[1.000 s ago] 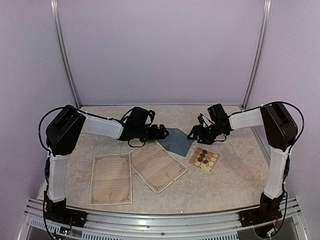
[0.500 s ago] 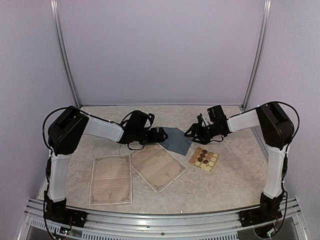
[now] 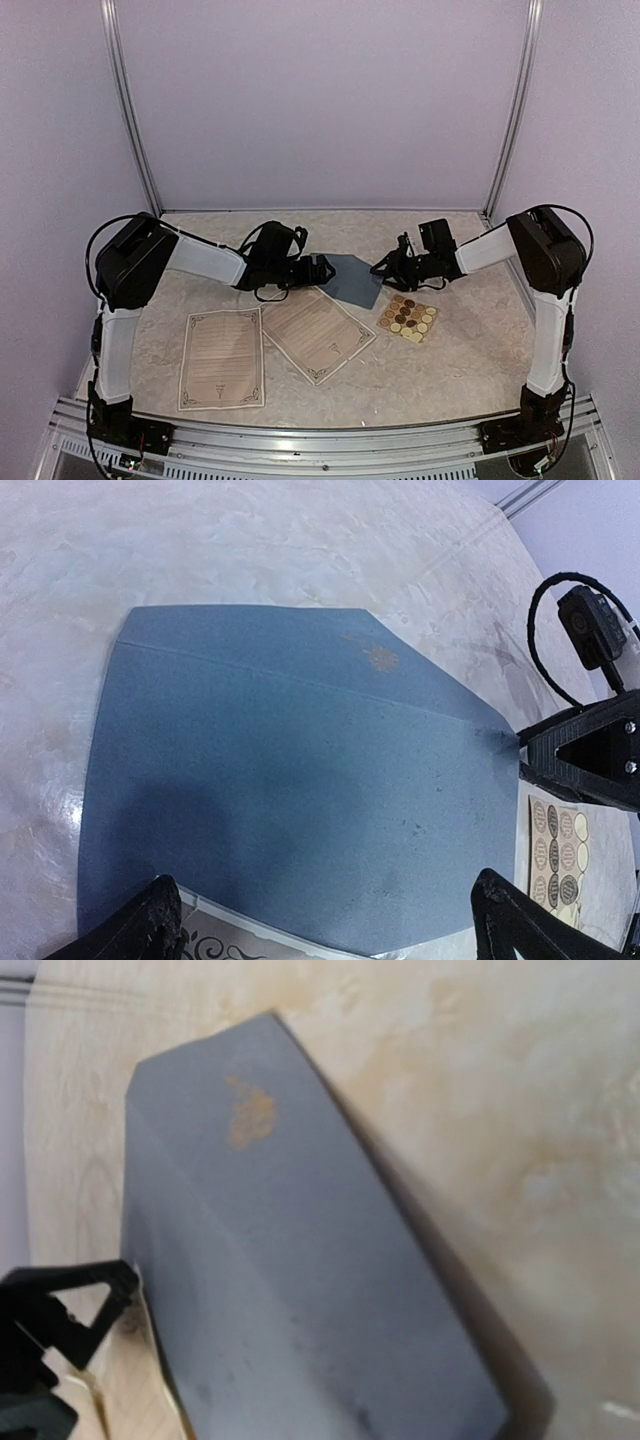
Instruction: Place the letter into the envelope and seal it
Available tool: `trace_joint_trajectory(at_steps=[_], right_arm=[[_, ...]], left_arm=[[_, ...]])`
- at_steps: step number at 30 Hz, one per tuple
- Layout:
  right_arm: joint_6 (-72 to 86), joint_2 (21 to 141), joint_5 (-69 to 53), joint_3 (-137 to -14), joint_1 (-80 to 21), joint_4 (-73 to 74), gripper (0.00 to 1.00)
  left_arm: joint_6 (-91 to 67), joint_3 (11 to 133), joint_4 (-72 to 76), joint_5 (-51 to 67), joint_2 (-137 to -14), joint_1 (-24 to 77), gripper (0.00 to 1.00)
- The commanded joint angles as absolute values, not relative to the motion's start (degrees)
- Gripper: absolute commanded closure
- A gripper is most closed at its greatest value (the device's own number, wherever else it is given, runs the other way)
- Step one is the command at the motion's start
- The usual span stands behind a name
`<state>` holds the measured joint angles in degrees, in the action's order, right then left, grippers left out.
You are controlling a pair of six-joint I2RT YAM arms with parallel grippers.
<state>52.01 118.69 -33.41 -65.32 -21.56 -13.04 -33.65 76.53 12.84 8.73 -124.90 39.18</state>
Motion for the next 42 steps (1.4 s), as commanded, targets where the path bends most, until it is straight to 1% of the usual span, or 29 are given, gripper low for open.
trace_joint_trajectory(at_steps=[1,5,8,13,17,21,24,28,35,39,42], right_arm=[[54.06,119.44,-35.75,-64.60,-21.61,-17.81,0.65],[54.05,118.68,-35.82,-64.29,-21.62,-19.28,0.86],[54.05,117.80,-36.13,-63.65,-21.61,-21.34,1.00],[51.75,114.84,-35.20,-63.05,-21.57,-22.09,1.00],[42.94,108.45,-29.05,-63.97,-21.51,-14.49,1.00],[32.73,101.33,-18.30,-67.21,-21.51,-1.12,1.00],[25.99,97.67,-8.38,-71.01,-21.40,9.41,1.00],[19.37,94.45,4.15,-75.36,-21.47,18.74,1.00],[10.45,92.47,22.70,-76.51,-23.35,23.14,1.00],[6.03,95.65,34.32,-77.51,-26.36,23.93,1.00],[4.78,98.96,38.29,-79.03,-29.27,23.93,1.00]], left_arm=[[-34.97,74.62,10.52,9.39,-124.74,39.11,0.04],[-35.15,74.53,10.75,9.35,-124.21,39.20,0.04],[-35.07,74.70,10.97,9.44,-123.68,39.33,0.04],[-35.10,74.21,11.00,7.94,-121.29,39.62,0.04],[-34.32,71.07,10.58,3.58,-113.90,39.34,0.03],[-33.63,65.88,9.54,0.99,-102.38,38.49,0.02],[-33.40,62.36,7.00,0.18,-96.52,37.71,0.02],[-34.16,56.77,4.21,-1.84,-88.25,36.69,0.01],[-36.14,48.64,0.69,-4.32,-78.63,36.39,0.01],[-38.40,44.21,0.18,-5.35,-74.15,36.61,0.01],[-39.89,41.77,0.18,-5.99,-71.13,36.67,0.01]])
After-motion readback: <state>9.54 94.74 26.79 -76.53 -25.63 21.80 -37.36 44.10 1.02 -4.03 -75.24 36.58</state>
